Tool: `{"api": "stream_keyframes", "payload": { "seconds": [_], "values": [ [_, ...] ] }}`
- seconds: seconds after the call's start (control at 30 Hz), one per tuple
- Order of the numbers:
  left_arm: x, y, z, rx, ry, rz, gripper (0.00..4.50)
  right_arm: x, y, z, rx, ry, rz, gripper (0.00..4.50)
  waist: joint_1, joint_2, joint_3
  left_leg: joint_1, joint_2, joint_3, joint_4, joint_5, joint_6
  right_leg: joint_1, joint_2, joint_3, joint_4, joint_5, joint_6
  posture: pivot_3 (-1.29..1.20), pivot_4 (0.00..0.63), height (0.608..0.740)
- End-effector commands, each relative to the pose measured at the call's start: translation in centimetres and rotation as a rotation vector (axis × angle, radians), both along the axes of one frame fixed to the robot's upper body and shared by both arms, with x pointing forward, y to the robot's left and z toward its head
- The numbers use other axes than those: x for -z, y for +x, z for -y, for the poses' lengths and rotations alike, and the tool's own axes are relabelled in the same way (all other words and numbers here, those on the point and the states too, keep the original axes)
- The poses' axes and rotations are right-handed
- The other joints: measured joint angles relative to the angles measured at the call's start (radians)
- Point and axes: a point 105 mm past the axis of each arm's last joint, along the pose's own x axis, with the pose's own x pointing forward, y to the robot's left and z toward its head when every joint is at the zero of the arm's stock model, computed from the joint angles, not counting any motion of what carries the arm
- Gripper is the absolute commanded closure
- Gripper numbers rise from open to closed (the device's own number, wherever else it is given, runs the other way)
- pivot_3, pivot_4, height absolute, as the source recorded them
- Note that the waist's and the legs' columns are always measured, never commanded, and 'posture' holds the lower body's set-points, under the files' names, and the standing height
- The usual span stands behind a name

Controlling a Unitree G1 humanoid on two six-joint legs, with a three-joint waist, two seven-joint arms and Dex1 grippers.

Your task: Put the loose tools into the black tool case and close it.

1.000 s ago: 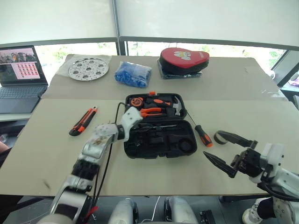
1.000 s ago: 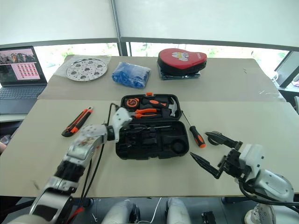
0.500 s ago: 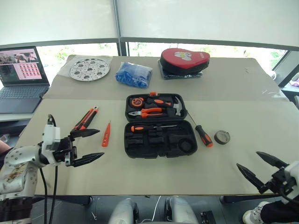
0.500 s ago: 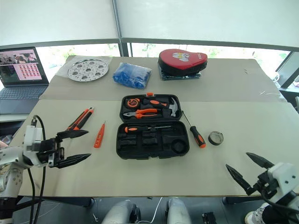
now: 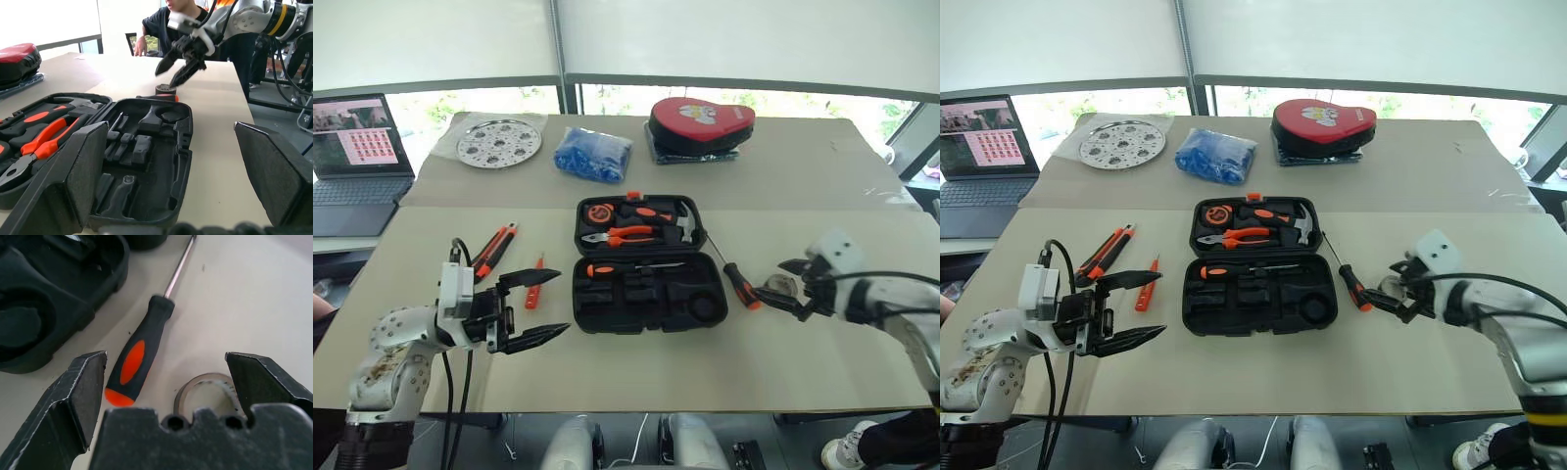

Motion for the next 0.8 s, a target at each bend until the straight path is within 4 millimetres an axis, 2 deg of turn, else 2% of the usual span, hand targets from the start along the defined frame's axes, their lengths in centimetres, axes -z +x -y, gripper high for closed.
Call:
{"api": "stream_keyframes", "payload": {
  "seconds": [0.03,0.07,0.1,0.23,0.3,0.33,0.4,0.53,0.63,0.73,0.8],
  "values": [
    [-0.8,-0.4,0.5,-0.002,-0.007,0.040,0.09,0.3,1.2,-0.8,-0.002,-0.042,-0.035,0.00,-0.001,0.000,0.000,-0.001,0.000,0.000,0.000,0.000,0.000,-0.001,0.000,0.000,0.000,0.000,0.000,0.00,0.150,0.740],
    [-0.8,-0.5,0.4,-0.010,-0.006,0.040,0.00,0.5,1.4,-1.2,-0.018,-0.051,-0.040,0.53,-0.002,0.000,0.000,-0.002,0.000,0.000,0.000,0.001,-0.001,-0.002,0.001,0.000,-0.001,0.000,0.000,0.00,0.150,0.740],
    [-0.8,-0.5,0.3,-0.017,-0.005,0.039,0.00,0.7,1.5,-1.6,-0.030,-0.054,-0.045,0.65,-0.002,0.000,0.000,-0.004,0.000,0.000,0.000,0.004,-0.007,-0.004,0.001,0.000,-0.001,0.000,0.001,0.00,0.150,0.740],
    [-0.8,-0.5,0.2,-0.031,-0.005,0.035,0.00,1.5,1.5,-1.8,-0.025,-0.082,-0.076,2.16,0.002,0.000,0.000,-0.006,0.000,0.000,0.000,0.005,-0.009,-0.007,0.001,-0.001,0.001,0.000,0.001,0.00,0.150,0.740],
    [-0.8,-0.4,0.2,-0.036,-0.004,0.038,0.00,1.9,1.6,-1.1,0.020,-0.103,-0.092,2.67,0.001,0.000,0.000,-0.007,0.000,0.000,0.000,0.005,-0.009,-0.007,0.000,-0.001,0.001,0.000,0.001,0.00,0.150,0.740],
    [-0.8,-0.3,0.2,-0.038,-0.004,0.040,0.00,1.9,1.8,-0.9,0.039,-0.109,-0.088,3.06,0.001,0.000,0.000,-0.007,0.000,0.000,0.001,0.005,-0.009,-0.007,0.000,-0.001,0.001,0.001,0.001,0.00,0.150,0.740],
    [-1.0,-0.2,0.1,-0.042,-0.007,0.047,0.00,1.3,2.2,-0.4,0.090,-0.092,-0.063,3.44,0.000,0.000,0.000,-0.007,0.000,0.000,0.001,0.005,-0.008,-0.007,0.000,-0.001,0.001,0.001,0.001,0.00,0.150,0.740],
    [-1.3,0.0,0.0,-0.057,-0.021,0.056,0.00,-1.0,2.8,0.5,0.150,-0.058,0.045,3.45,0.000,0.000,0.000,-0.007,0.000,0.000,0.001,0.005,-0.009,-0.007,0.001,0.000,0.001,0.001,0.001,0.00,0.150,0.740],
    [-1.3,0.1,-0.3,-0.074,-0.025,0.055,0.00,-3.5,3.0,0.3,0.121,-0.035,0.163,3.45,0.000,0.000,0.000,-0.007,0.000,0.001,0.001,0.005,-0.009,-0.008,0.001,0.000,0.001,0.001,0.001,0.00,0.150,0.740],
    [-1.0,-0.1,-1.0,-0.101,-0.017,0.044,0.00,-6.1,3.1,-1.7,-0.052,-0.029,0.292,3.45,-0.003,0.000,0.000,-0.007,0.000,0.001,0.000,0.005,-0.009,-0.008,0.001,0.000,0.001,0.001,0.001,0.00,0.150,0.740],
    [-0.6,-0.3,-1.5,-0.117,-0.002,0.034,0.00,-7.0,2.2,-4.6,-0.282,-0.042,0.342,3.45,-0.009,0.000,0.000,-0.007,0.000,0.001,0.000,0.006,-0.009,-0.008,0.002,0.000,0.001,0.001,0.001,0.00,0.150,0.740]
  ]
}}
